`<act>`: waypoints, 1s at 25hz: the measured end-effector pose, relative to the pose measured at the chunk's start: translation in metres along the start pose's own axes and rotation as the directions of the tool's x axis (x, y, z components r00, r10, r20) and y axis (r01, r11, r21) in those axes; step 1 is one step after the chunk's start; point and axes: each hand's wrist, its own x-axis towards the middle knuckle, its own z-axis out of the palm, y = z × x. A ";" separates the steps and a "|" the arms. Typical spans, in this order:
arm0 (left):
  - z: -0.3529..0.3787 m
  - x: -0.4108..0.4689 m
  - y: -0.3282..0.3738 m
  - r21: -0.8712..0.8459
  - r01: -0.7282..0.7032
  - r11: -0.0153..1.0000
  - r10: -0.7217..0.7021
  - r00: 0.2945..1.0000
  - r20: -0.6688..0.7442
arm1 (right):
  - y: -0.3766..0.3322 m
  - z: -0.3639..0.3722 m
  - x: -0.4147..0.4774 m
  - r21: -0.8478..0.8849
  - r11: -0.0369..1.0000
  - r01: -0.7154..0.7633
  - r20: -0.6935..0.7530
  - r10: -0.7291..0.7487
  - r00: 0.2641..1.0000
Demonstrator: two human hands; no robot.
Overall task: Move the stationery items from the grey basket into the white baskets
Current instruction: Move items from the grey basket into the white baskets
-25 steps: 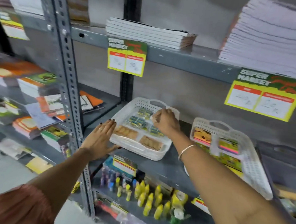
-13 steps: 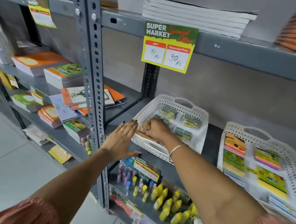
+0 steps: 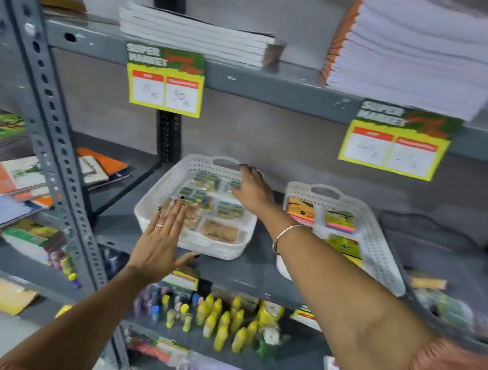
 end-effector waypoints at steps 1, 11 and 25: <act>0.000 0.008 0.026 -0.030 -0.054 0.998 0.053 0.998 -0.034 | 0.022 -0.015 -0.010 -0.009 0.998 -0.059 -0.044 0.058 0.997; 0.048 0.021 0.163 -0.180 -0.220 0.959 0.243 0.962 0.121 | 0.276 -0.103 -0.159 -0.249 0.797 -0.550 -0.016 0.565 0.825; 0.066 0.016 0.184 -0.113 -0.096 0.989 0.115 0.978 0.176 | 0.338 -0.086 -0.205 -0.420 0.879 -0.224 0.285 0.362 0.888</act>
